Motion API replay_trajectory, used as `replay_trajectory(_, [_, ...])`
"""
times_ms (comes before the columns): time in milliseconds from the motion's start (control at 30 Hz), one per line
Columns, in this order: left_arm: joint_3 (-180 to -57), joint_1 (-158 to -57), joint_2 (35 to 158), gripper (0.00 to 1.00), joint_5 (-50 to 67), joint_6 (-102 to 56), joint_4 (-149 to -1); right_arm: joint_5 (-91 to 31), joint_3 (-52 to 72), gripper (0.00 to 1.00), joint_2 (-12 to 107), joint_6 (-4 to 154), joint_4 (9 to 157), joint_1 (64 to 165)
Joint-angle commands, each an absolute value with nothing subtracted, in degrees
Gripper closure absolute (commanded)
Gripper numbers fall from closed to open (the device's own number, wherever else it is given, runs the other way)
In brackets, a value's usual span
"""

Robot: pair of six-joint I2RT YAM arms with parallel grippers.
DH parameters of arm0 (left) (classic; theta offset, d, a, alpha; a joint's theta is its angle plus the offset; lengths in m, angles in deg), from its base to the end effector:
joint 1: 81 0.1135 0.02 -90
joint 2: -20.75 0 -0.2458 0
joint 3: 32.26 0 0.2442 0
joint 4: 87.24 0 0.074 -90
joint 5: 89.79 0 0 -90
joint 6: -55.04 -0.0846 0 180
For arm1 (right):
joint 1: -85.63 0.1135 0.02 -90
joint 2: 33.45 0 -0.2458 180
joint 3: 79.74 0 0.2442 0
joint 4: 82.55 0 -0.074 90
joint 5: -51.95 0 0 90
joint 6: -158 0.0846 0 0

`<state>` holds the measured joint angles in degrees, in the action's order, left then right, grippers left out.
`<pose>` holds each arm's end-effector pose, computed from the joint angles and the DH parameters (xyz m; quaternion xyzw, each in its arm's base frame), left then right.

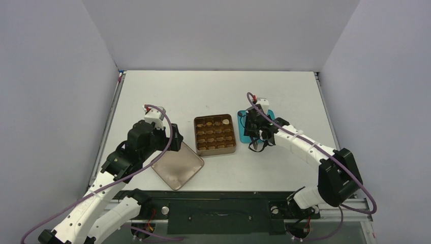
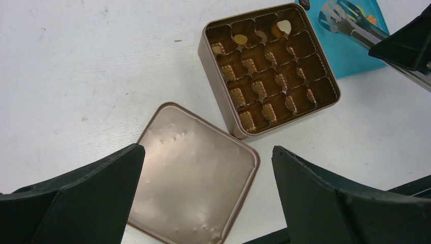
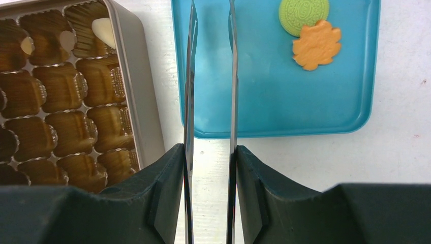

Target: Pack the cookies

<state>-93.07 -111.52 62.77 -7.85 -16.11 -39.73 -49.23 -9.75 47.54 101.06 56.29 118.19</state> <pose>0.1843 -0.0949 0.2809 0.0516 0.8575 -0.1574 0.4872 0.2765 0.1571 0.1857 0.0357 0.9413 0.0974 0.3212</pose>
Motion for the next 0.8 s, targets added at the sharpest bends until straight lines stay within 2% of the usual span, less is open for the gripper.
replay_trajectory(0, [-93.66, -111.23, 62.68, 0.03, -7.18, -16.06, -41.48, -49.52, -6.26, 0.63, 49.92, 99.81, 58.92, 117.80])
replay_trajectory(767, [-93.71, -111.13, 62.99, 0.03, -7.30, -16.24, -41.40, -49.43, 1.86, 0.62, 60.35, 98.25, 59.62, 116.80])
